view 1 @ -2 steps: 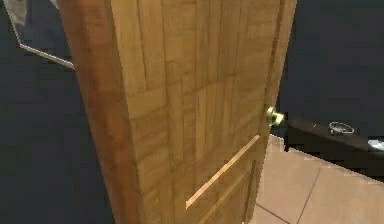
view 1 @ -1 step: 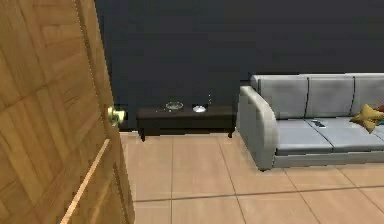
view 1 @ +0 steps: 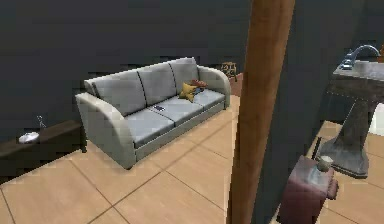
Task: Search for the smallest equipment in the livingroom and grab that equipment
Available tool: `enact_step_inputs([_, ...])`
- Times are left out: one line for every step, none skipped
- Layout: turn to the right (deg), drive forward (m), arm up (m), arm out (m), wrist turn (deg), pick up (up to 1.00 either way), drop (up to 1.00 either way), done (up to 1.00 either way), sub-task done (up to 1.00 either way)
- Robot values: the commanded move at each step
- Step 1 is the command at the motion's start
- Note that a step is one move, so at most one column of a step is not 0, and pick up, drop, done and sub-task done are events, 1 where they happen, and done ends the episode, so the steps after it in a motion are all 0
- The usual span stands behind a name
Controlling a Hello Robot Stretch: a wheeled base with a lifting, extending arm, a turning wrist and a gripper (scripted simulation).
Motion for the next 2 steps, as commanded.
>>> enact_step_inputs([27.0,0.00,0.00,0.00,0.0,0.00,0.00,0.00,0.00])
enact_step_inputs([3.0,0.00,0.00,0.00,0.0,0.00,0.00,0.00,0.00])
